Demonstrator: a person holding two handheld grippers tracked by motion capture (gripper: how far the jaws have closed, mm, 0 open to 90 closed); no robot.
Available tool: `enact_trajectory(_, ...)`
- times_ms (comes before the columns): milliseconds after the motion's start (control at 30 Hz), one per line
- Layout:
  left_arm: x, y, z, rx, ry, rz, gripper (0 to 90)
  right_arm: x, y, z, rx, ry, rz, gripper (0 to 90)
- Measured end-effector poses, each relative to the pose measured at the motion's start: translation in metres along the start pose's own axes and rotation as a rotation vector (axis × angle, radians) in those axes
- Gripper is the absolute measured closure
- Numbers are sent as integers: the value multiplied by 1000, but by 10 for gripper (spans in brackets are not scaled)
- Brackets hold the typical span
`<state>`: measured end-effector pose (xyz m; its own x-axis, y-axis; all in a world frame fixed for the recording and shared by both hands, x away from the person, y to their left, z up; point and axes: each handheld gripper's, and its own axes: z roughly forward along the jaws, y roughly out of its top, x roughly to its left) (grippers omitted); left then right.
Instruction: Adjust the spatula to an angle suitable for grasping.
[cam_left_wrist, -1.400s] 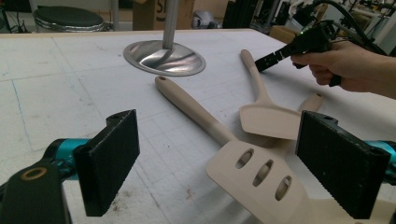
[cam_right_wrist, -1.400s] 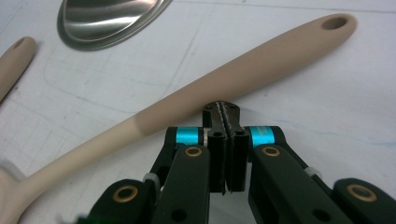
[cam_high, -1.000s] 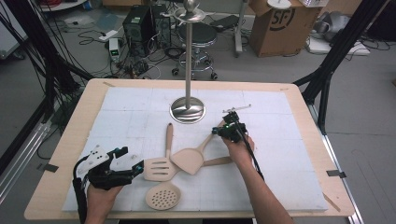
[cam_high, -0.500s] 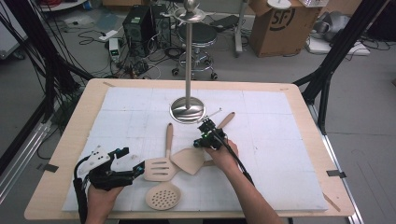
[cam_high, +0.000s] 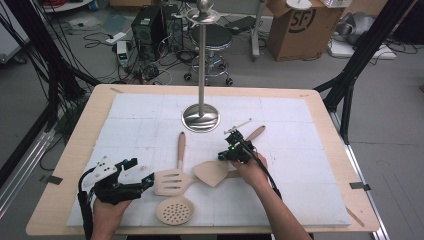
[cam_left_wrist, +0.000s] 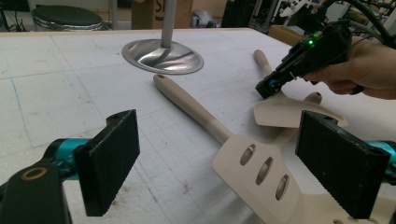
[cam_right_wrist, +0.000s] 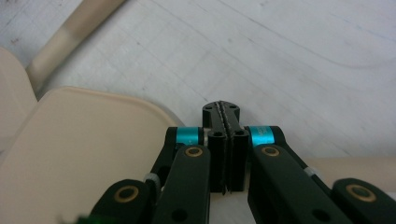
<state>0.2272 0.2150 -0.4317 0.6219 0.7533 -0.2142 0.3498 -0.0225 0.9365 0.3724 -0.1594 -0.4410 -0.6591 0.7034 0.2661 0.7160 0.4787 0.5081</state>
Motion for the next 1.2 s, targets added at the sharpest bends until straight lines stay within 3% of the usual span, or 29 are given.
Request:
enact_trajectory(200, -1, 0, 1, 3, -2, 5, 143, -11, -9, -12, 13, -25, 15, 900)
enact_trajectory(533, -1, 0, 1, 9, -2, 4, 143, -31, -33, -33, -29, -12, 71, 899)
enact_trajectory(1200, -4, 0, 5, 20, -2, 13, 143, -77, -87, -84, -65, -92, 177, 899)
